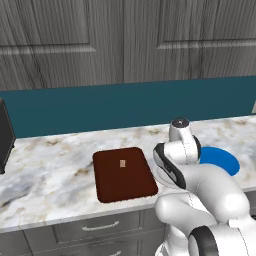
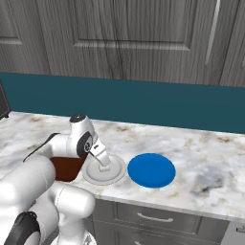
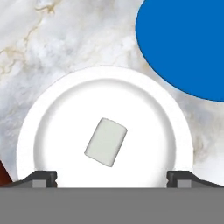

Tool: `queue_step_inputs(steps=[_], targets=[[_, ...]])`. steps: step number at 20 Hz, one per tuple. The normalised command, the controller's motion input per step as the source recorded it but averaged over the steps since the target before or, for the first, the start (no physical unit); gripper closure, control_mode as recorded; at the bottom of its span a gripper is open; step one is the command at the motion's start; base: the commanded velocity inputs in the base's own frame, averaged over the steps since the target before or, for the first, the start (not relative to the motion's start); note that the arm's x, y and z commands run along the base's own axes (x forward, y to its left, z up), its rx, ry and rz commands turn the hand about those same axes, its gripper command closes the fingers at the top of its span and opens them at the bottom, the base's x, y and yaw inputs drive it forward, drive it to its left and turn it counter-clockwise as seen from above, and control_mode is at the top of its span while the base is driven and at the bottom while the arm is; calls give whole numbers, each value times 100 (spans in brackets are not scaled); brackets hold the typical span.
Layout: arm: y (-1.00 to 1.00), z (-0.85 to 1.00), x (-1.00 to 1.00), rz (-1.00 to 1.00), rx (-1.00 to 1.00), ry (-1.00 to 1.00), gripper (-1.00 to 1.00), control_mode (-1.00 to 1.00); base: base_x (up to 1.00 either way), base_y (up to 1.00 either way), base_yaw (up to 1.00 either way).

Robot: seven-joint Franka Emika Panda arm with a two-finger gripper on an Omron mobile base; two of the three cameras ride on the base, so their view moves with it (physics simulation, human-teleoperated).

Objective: Move the dessert items from the plate to the tray.

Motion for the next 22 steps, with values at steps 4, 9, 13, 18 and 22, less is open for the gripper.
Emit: queue_step_inputs(steps=[4, 9, 13, 18, 22], targets=[[-12, -15, 1, -3, 6, 3, -100, -100, 0, 0, 0], [-21, -8, 23, -1, 9, 1, -100, -100, 0, 0, 0], [0, -7, 24, -4, 2, 2, -100, -100, 0, 0, 0], [0, -21, 3, -6, 0, 3, -100, -100, 0, 0, 0], [0, -34, 0, -6, 0, 5, -100, -100, 0, 0, 0]])
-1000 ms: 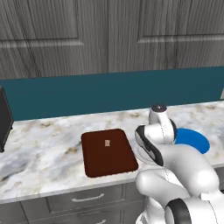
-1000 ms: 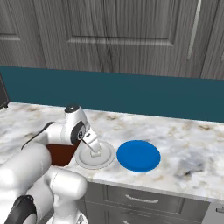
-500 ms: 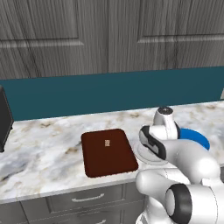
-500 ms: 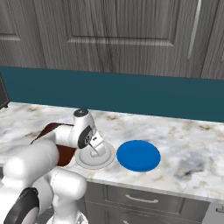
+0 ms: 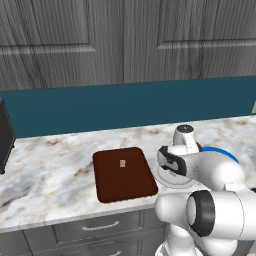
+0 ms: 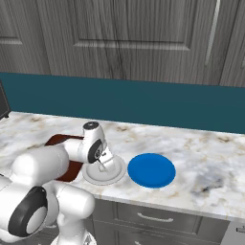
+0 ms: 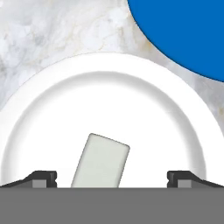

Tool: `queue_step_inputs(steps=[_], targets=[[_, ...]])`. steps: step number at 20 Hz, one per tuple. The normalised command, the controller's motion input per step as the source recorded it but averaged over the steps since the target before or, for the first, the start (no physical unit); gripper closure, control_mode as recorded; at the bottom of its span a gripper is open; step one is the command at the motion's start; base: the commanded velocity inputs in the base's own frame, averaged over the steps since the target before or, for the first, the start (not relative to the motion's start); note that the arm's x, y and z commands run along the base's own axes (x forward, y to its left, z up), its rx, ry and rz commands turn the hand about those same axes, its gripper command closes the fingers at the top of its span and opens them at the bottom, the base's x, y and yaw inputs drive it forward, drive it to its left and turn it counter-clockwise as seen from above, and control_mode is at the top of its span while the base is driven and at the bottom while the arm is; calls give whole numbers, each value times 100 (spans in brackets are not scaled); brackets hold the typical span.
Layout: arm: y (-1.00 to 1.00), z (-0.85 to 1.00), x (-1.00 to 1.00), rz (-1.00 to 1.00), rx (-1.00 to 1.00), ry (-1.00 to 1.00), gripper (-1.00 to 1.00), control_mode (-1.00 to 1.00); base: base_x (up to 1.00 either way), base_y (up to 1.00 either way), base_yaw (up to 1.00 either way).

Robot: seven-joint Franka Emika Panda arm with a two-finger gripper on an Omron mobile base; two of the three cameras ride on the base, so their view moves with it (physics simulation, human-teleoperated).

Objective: Move the dessert items from the plate to the tray.

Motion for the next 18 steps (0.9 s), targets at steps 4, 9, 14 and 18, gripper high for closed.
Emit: queue_step_inputs(steps=[4, 9, 14, 18], targets=[[0, -35, 0, -4, 1, 2, -100, -100, 0, 0, 0], [0, -16, 1, 0, 1, 0, -100, -100, 0, 0, 0], [0, -15, 0, 0, 3, 0, -100, -100, 0, 0, 0], [0, -12, 0, 0, 3, 0, 100, -100, 0, 0, 0]])
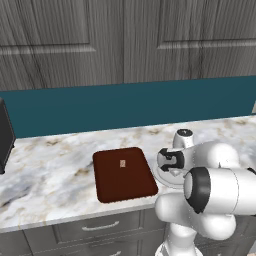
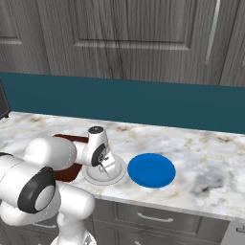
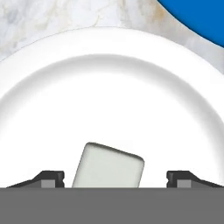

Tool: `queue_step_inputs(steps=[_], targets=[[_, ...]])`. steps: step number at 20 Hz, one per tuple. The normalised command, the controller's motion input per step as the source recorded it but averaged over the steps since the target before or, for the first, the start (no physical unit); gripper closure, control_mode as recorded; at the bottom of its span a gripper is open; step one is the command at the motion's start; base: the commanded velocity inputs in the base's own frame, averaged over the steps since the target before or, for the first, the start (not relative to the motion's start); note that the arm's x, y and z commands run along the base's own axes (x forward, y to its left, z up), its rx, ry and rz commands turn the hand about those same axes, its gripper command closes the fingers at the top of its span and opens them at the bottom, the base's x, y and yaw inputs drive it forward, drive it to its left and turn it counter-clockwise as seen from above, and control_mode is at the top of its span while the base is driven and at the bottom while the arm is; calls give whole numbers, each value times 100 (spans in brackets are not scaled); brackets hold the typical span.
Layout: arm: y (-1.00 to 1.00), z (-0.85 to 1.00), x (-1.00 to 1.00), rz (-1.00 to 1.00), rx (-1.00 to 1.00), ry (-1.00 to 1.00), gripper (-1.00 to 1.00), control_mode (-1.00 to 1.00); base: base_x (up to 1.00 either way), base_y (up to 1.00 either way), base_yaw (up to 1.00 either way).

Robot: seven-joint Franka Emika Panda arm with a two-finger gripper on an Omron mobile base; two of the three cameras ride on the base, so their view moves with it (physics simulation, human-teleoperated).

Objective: Move the dessert items from the plate to the tray.

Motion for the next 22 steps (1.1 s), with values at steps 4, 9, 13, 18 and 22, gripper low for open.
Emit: queue_step_inputs(steps=[4, 9, 13, 18, 22], targets=[[0, 0, 1, 0, 0, 0, 100, -100, 0, 0, 0], [5, 13, 2, 0, 0, -1, 100, -100, 0, 0, 0], [49, 72, 0, 7, -4, -17, 100, -100, 0, 0, 0], [57, 77, -6, 5, -5, -3, 100, -100, 0, 0, 0], [71, 18, -5, 0, 0, 0, 100, -100, 0, 0, 0]])
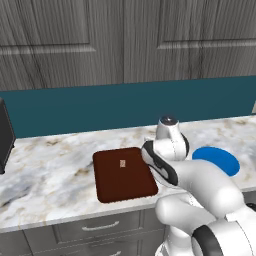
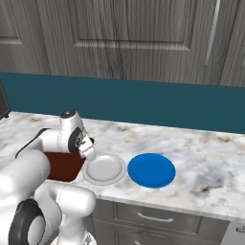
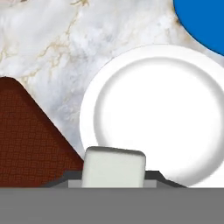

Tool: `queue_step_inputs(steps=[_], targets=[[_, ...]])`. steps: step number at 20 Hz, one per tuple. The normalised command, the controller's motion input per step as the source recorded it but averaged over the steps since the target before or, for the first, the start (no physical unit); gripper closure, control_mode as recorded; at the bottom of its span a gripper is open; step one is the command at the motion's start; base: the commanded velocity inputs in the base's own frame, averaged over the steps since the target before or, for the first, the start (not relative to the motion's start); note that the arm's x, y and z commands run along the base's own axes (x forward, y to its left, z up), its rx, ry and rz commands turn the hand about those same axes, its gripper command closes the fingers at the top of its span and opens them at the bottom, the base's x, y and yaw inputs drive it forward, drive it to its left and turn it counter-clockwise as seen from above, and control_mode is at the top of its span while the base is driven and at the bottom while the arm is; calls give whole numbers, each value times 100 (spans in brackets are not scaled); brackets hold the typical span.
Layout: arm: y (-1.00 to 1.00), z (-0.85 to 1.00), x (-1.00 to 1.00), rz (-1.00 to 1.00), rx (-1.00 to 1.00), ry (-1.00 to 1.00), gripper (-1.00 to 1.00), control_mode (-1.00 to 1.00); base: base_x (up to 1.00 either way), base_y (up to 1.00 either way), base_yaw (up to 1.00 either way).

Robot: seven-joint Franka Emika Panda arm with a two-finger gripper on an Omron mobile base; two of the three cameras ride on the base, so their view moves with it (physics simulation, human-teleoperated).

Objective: Move the dessert items from the plate to the tray.

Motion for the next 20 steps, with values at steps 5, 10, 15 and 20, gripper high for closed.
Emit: queue_step_inputs(steps=[5, 10, 15, 20], targets=[[86, 22, -5, 0, 0, 3, 100, -100, 0, 0, 0], [75, -6, -20, 0, 0, 1, 100, -100, 0, 0, 0], [41, -13, -8, 0, 0, 0, 100, -100, 0, 0, 0], [12, -37, -4, -1, 0, 8, 100, -100, 0, 0, 0]])
